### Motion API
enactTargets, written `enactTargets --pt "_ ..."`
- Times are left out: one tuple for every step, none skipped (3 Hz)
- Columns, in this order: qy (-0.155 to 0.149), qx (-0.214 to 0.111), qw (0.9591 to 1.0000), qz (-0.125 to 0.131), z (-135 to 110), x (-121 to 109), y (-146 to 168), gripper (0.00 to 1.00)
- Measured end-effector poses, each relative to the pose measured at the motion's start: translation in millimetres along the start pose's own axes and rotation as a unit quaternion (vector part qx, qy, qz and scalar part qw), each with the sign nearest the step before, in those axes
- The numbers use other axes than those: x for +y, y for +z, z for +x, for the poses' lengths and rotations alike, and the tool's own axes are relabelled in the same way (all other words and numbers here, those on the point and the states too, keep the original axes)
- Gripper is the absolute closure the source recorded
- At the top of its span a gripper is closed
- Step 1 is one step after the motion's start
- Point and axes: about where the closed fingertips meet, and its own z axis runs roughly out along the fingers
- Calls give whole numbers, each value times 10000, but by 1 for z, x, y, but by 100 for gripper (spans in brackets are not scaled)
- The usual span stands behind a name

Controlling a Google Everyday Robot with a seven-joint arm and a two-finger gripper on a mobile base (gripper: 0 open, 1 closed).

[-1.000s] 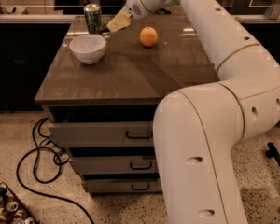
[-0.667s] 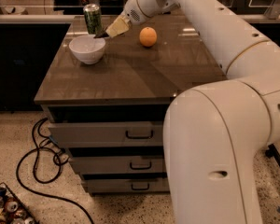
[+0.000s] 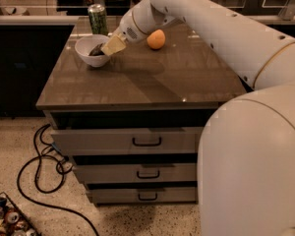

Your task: Place rxbar chocolate into white bowl

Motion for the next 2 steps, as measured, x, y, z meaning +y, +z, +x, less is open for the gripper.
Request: enactTargets --pt "21 47 10000 -65 5 5 6 82" --pt "18 54 9999 -91 5 7 9 59"
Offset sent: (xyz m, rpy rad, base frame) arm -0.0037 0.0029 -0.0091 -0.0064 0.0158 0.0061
